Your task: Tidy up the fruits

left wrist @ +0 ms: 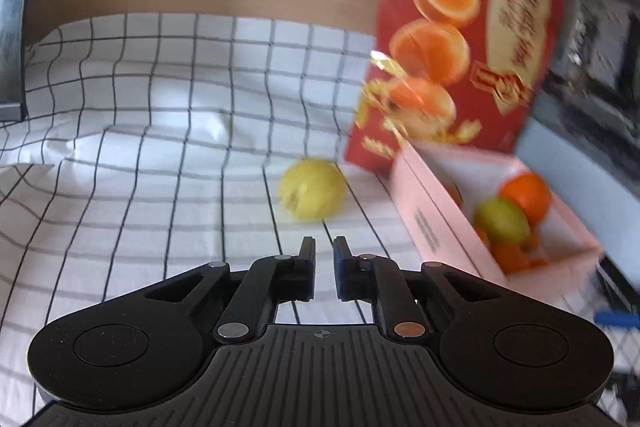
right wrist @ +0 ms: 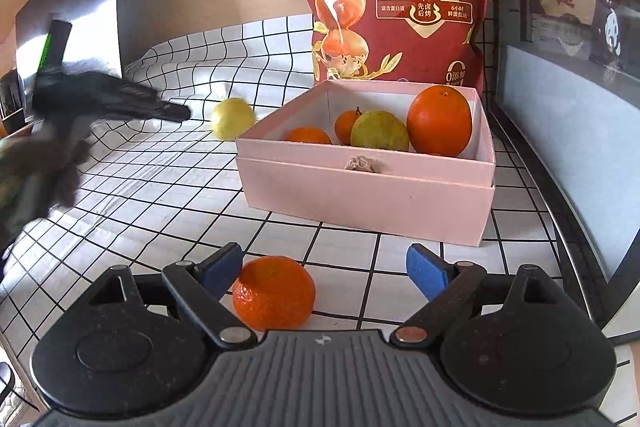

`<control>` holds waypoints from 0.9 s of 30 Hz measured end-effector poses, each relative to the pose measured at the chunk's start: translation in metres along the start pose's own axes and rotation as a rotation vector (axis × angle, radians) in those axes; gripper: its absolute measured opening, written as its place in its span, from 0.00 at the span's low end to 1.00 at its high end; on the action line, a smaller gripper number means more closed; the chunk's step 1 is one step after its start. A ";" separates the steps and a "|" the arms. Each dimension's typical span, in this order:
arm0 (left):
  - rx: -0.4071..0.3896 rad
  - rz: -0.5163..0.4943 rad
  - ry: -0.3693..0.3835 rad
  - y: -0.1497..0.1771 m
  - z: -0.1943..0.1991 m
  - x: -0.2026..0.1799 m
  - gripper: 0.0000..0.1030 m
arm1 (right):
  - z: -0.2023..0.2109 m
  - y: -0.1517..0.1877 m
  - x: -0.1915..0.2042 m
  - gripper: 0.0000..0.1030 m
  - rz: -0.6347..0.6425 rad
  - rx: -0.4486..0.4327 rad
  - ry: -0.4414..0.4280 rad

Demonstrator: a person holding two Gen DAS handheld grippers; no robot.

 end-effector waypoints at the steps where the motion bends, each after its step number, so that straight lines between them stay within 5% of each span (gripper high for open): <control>1: 0.008 0.006 0.005 0.002 -0.002 -0.002 0.12 | 0.000 0.000 0.000 0.88 -0.001 0.002 0.001; 7: -0.048 0.073 0.048 0.008 -0.005 0.001 0.12 | 0.002 0.000 -0.002 0.88 -0.010 -0.003 0.014; 13: -0.099 0.223 0.107 -0.021 -0.016 0.023 0.19 | -0.001 0.000 -0.003 0.89 -0.017 0.016 -0.005; 16: -0.050 0.220 0.159 -0.038 -0.037 0.013 0.19 | -0.001 0.000 -0.003 0.89 -0.023 0.019 -0.007; 20: 0.059 0.093 0.209 -0.038 -0.061 -0.023 0.20 | -0.001 0.000 -0.004 0.90 -0.025 0.014 0.000; 27: 0.096 -0.144 -0.047 -0.023 -0.074 -0.047 0.30 | -0.001 0.001 -0.004 0.90 -0.030 0.013 -0.004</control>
Point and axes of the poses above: each gripper's, at about its wrist camera, not at the fingertips, and z roughly against the way its jaws point, x to its left, y to its underside, the point moved 4 cm from there along -z, roughly the way its jaws point, and after that the axes turned 14 degrees about y, right-handed, at the moved point
